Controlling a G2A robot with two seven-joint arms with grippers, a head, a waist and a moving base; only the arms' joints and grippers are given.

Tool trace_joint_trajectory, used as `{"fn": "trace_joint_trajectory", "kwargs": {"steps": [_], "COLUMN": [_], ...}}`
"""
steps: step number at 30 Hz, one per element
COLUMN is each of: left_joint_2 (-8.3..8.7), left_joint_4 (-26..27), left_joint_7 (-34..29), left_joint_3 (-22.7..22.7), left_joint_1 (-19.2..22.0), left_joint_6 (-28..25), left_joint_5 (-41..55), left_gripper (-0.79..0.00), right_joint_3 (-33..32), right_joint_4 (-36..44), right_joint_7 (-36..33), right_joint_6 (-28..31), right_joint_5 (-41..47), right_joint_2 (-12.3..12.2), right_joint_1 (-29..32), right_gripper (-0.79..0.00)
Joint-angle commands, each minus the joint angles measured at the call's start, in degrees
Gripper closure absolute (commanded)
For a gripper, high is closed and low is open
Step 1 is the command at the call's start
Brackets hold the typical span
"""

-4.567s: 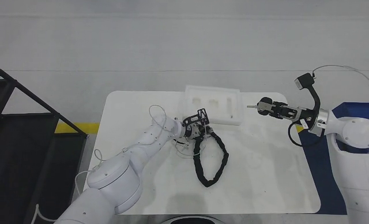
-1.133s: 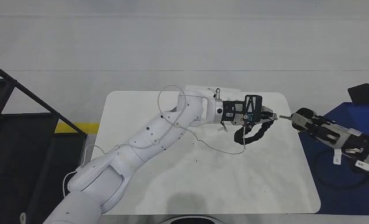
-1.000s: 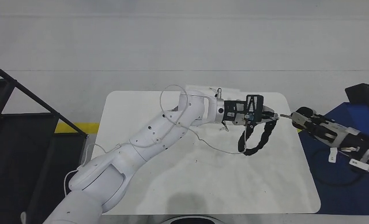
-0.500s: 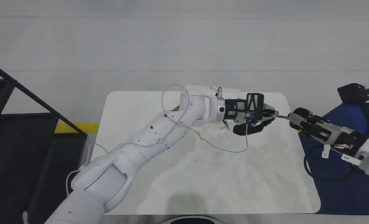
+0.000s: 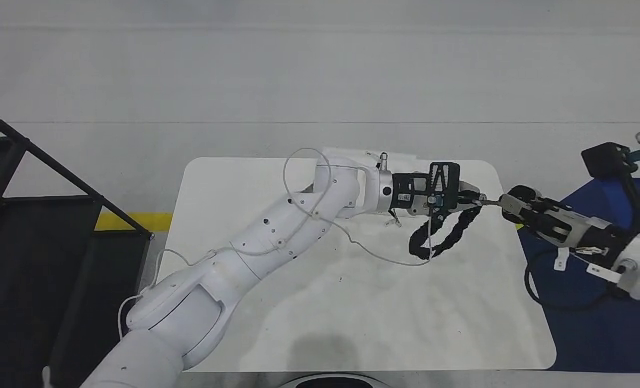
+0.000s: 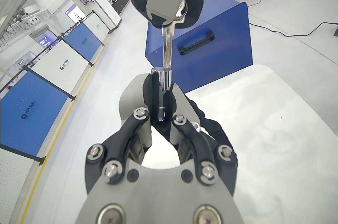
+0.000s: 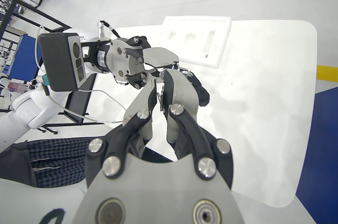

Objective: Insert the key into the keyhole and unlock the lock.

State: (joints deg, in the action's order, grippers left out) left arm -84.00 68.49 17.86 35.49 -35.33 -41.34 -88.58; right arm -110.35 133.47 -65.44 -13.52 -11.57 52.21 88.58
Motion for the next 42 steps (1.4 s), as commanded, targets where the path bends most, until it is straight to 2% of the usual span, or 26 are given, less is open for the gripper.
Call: {"fn": "trace_joint_trajectory", "kwargs": {"steps": [1,16,42], "left_joint_2": [-0.05,-0.56,-0.60], "left_joint_4": [-0.18,-0.76,-0.12], "left_joint_7": [0.00,1.27,1.86], "left_joint_3": [0.12,0.61,2.28], "left_joint_1": [-0.07,-0.58,-2.18], "left_joint_6": [-0.12,-1.08,-1.26], "left_joint_5": [-0.02,-0.27,-1.94], "left_gripper": [0.000,0.000,0.000], "right_joint_3": [0.12,1.78,3.16], "right_joint_4": [0.06,0.71,1.06], "right_joint_7": [0.17,1.39,0.89], "right_joint_6": [0.15,0.19,-0.37], "right_joint_5": [-0.16,-4.56,-4.62], "right_joint_2": [-0.09,-0.81,-1.70], "right_joint_1": [-0.12,-0.08,-0.48], "right_gripper": [0.000,0.000,0.000]}}
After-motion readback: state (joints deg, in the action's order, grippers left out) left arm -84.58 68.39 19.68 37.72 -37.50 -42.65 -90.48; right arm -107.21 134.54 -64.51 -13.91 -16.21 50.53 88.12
